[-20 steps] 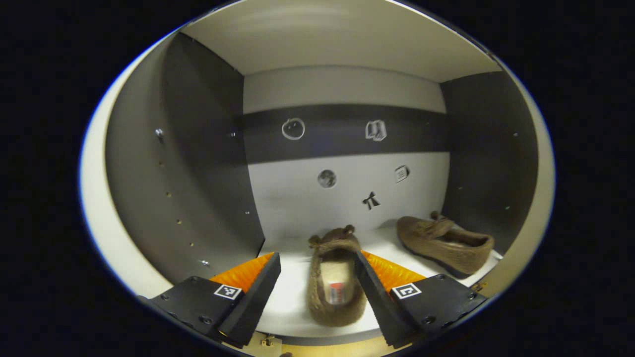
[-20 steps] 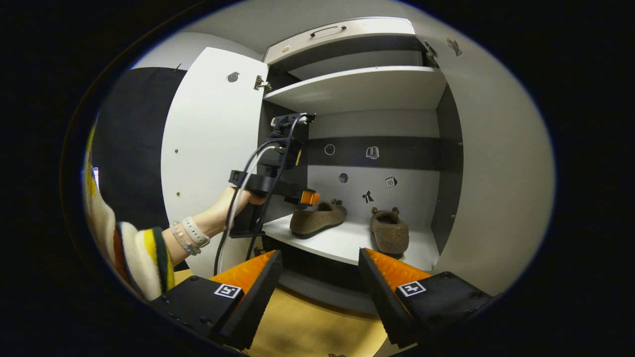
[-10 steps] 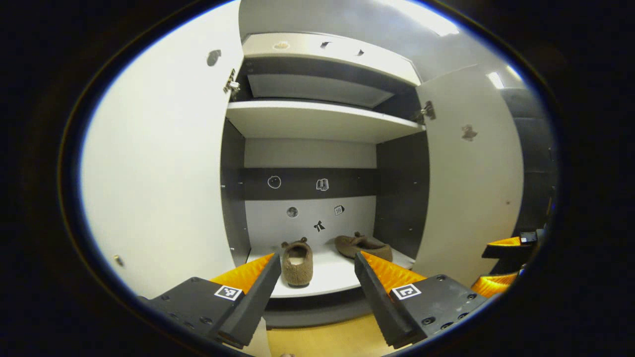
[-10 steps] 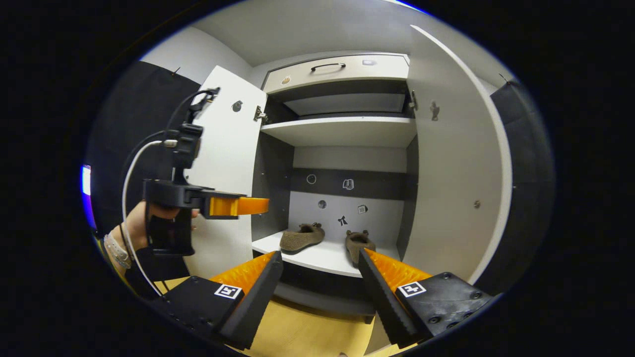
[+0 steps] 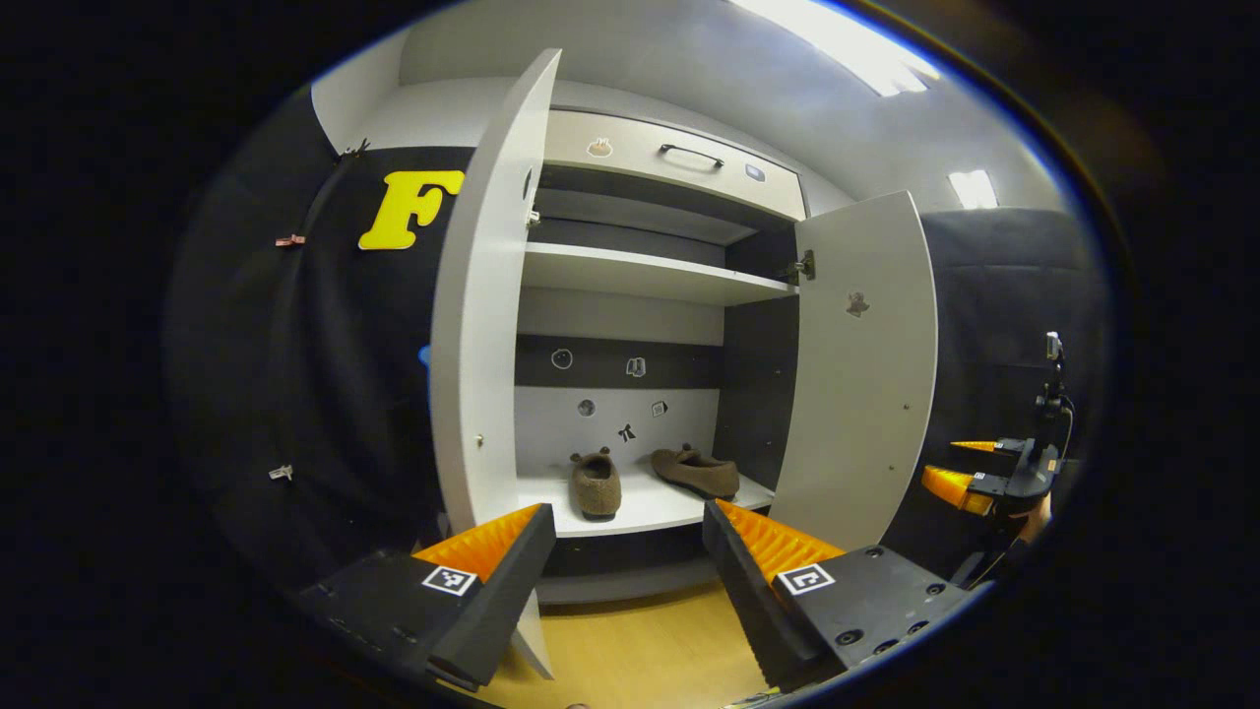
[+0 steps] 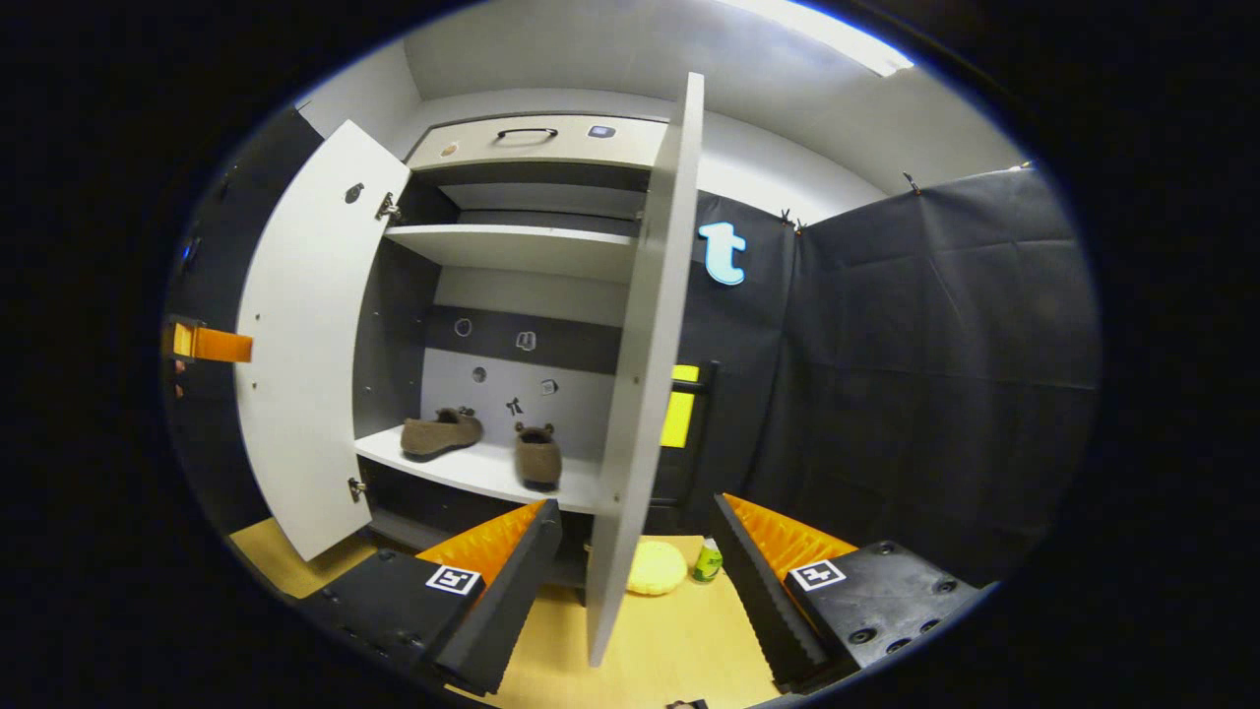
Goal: Grab one shoe with the right hand and put it into the shoe cabinet, grab the other shoe with the left hand and put it into the shoe cabinet; then close the right door with the right hand and the left door with the left hand.
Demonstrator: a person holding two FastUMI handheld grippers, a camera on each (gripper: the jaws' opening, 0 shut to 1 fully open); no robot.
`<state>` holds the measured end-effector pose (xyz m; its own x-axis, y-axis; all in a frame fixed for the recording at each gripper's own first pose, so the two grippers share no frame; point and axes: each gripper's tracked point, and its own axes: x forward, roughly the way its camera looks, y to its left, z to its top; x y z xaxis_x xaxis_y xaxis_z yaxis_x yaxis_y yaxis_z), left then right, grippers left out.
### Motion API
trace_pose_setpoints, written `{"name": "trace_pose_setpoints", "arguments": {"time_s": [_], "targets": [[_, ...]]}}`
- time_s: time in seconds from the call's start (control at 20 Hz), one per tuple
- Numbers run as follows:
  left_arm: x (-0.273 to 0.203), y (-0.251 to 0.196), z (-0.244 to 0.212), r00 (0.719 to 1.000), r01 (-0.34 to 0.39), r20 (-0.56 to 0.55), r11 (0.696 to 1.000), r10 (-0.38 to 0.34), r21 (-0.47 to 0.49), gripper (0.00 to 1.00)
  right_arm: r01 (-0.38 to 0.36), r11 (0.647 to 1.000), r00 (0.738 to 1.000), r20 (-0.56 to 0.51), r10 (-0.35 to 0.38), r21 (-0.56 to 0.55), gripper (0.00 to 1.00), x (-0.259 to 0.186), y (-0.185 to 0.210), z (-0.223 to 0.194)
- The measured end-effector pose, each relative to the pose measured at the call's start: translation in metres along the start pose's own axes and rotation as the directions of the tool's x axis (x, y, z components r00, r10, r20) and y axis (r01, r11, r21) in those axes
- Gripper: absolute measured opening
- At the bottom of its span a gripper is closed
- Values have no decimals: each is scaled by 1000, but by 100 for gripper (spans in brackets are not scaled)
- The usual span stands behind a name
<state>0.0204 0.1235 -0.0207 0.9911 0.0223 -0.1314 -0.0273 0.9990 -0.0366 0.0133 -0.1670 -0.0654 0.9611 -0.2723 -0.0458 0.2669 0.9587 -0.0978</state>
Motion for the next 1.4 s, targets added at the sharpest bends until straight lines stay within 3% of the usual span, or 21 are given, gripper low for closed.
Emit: {"name": "trace_pose_setpoints", "arguments": {"time_s": [0.2, 0.35, 0.45, 0.65, 0.95, 1.0, 1.05, 1.1, 1.2, 1.4], "targets": [[-25, 27, 8, 997, -78, 13, 997, 78, 15, 95, 67, 996, 998, 9, -67, 51, 98, 16, -45, -1], [-36, 47, 11, 990, -142, 23, 990, 142, -3, 95, 69, 995, 998, 3, -69, 78, 94, 37, -64, -5], [-43, 67, 10, 978, -209, 19, 978, 209, -10, 95, 62, 995, 998, 11, -63, 72, 98, 49, -67, -4], [-53, 87, 11, 959, -284, 19, 958, 284, -32, 95, -33, 994, 999, 42, 29, 104, 98, 60, -44, 6], [-69, 112, 8, 935, -352, 19, 934, 353, -57, 95, -70, 995, 997, 40, 67, 77, 96, 61, -24, 9], [-70, 113, 8, 933, -359, 16, 932, 360, -52, 95, -86, 993, 996, 38, 84, 80, 91, 60, -18, 10], [-71, 114, 8, 932, -361, 15, 931, 362, -52, 95, -107, 990, 994, 37, 104, 87, 96, 61, -9, 11], [-71, 113, 6, 933, -360, 9, 931, 361, -57, 95, -132, 987, 991, 36, 129, 95, 91, 61, 2, 11], [-74, 115, 2, 931, -364, -1, 929, 365, -65, 95, -190, 976, 982, 39, 187, 108, 96, 63, 26, 13], [-83, 118, -2, 921, -390, -11, 918, 390, -70, 95, -290, 946, 957, 44, 286, 143, 96, 71, 68, 13]]}}
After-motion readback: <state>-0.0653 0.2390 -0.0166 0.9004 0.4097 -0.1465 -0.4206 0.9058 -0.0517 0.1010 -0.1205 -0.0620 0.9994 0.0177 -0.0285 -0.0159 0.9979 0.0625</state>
